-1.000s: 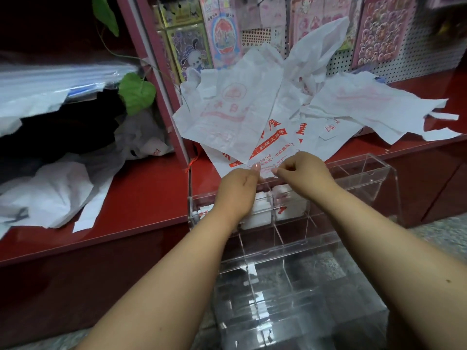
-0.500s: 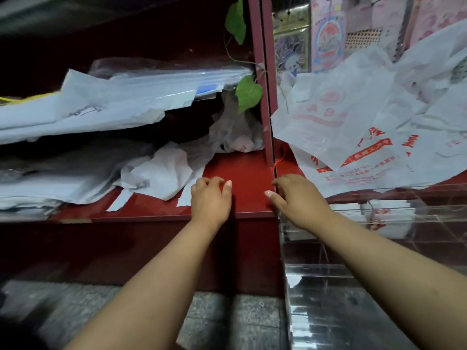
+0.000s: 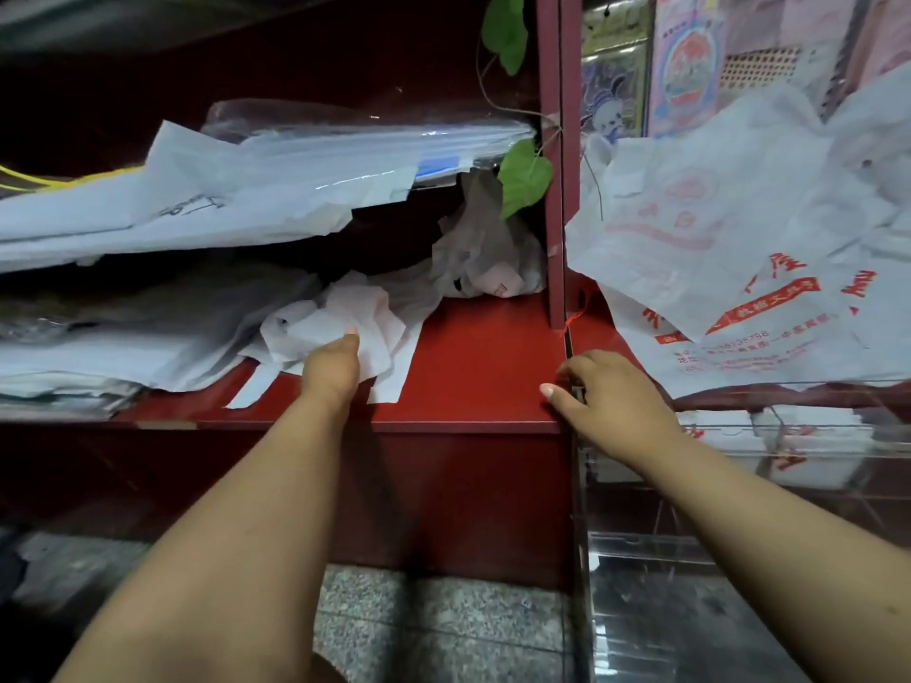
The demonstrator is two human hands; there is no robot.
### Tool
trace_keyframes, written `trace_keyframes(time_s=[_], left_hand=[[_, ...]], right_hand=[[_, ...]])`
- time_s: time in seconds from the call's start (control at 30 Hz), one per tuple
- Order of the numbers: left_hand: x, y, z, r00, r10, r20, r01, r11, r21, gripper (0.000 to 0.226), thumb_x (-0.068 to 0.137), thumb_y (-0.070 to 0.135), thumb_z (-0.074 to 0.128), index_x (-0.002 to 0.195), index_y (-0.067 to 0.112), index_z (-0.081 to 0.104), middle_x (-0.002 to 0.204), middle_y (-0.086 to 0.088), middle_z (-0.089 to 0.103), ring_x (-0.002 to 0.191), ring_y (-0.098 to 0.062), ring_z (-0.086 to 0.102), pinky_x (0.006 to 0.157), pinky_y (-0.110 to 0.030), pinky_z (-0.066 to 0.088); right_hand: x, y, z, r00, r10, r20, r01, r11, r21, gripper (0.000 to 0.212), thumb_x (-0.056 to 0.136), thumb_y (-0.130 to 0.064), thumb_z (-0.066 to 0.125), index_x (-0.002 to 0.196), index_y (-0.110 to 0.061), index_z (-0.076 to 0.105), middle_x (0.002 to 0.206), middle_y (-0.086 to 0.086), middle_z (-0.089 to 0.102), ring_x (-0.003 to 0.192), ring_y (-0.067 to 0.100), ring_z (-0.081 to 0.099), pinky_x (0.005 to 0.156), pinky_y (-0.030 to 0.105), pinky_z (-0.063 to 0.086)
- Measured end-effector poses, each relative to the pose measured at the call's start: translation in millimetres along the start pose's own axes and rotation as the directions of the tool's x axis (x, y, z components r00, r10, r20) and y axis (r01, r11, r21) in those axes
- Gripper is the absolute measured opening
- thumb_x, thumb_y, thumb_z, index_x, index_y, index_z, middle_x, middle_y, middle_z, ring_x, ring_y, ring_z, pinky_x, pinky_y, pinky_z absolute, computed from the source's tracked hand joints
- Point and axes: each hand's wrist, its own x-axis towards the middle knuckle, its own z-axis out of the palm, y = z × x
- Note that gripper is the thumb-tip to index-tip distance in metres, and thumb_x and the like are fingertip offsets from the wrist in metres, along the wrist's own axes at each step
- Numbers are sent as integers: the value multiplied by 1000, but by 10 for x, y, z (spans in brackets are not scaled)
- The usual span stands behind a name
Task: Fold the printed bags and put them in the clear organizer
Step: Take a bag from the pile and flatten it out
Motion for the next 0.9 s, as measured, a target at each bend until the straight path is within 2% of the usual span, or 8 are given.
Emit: trace_keyframes(time_s=[0.17, 0.33, 0.47, 0.57, 0.67, 0.73, 0.8, 0.9], left_hand=[[-444, 191, 105, 960, 273, 66, -265, 958, -112, 41, 102, 37, 44, 137, 18, 55, 129, 8, 56, 121, -12, 50, 106, -28, 36], [-1061, 497, 283, 876, 445, 188, -401, 887, -231, 35, 102, 28, 48, 133, 18, 59, 122, 15, 59, 119, -4, 53, 103, -22, 37], [-1515, 641, 431, 858, 432, 278, -295, 857, -423, 33, 99, 34, 51, 121, 13, 65, 106, 18, 61, 105, 1, 57, 103, -31, 45], [-1799, 681, 516, 822, 434, 367, -234, 847, -478, 31, 101, 40, 45, 110, 20, 67, 106, 18, 59, 102, -1, 57, 99, -34, 49], [-1993, 670, 570, 774, 440, 456, -214, 859, -465, 41, 102, 46, 35, 114, 22, 65, 115, 13, 60, 109, -4, 54, 90, -32, 52], [-2124, 679, 588, 755, 423, 502, -176, 867, -467, 49, 102, 47, 33, 118, 13, 65, 115, 10, 64, 109, -8, 56, 87, -31, 52], [-2218, 711, 593, 743, 409, 530, -131, 865, -485, 48, 102, 47, 32, 102, 14, 67, 104, 3, 69, 101, -15, 64, 82, -32, 50], [-2276, 766, 559, 721, 444, 532, -193, 866, -461, 52, 102, 49, 27, 106, 17, 67, 102, -1, 70, 96, -14, 66, 80, -31, 49]], right_hand=[[-59, -17, -85, 1000, 28, -13, -25, 983, 181, 33, 88, -49, 57, 103, -21, 66, 98, -4, 61, 97, 16, 56, 84, 34, 47], [-229, -74, -364, 996, 79, -49, -53, 912, 408, 23, 90, -36, 61, 107, -21, 66, 104, -7, 62, 98, 9, 58, 87, 27, 47], [-448, -183, -728, 988, 122, -100, -46, 826, 562, 19, 90, -33, 61, 108, -30, 57, 99, -13, 61, 89, 0, 57, 78, 21, 45], [-583, -245, -930, 973, 166, -161, -15, 741, 672, 44, 82, -31, 71, 117, -37, 45, 101, -12, 55, 92, 4, 55, 79, 19, 45], [-668, -219, -1051, 952, 116, -284, 49, 856, 515, 64, 71, -39, 79, 122, -46, 40, 104, -20, 42, 94, -4, 47, 77, 5, 36], [-707, -211, -1130, 946, 91, -310, 75, 871, 485, 43, 73, -35, 79, 108, -44, 55, 100, -20, 42, 89, -7, 47, 73, 2, 33], [-723, -199, -1223, 938, 106, -330, 85, 853, 515, 17, 79, -27, 76, 77, -38, 63, 88, -14, 48, 80, -7, 49, 69, 5, 34], [-733, -143, -1369, 921, 178, -345, 51, 826, 562, 21, 85, -25, 70, 69, -12, 67, 80, -6, 57, 76, 2, 53, 64, 11, 37]])
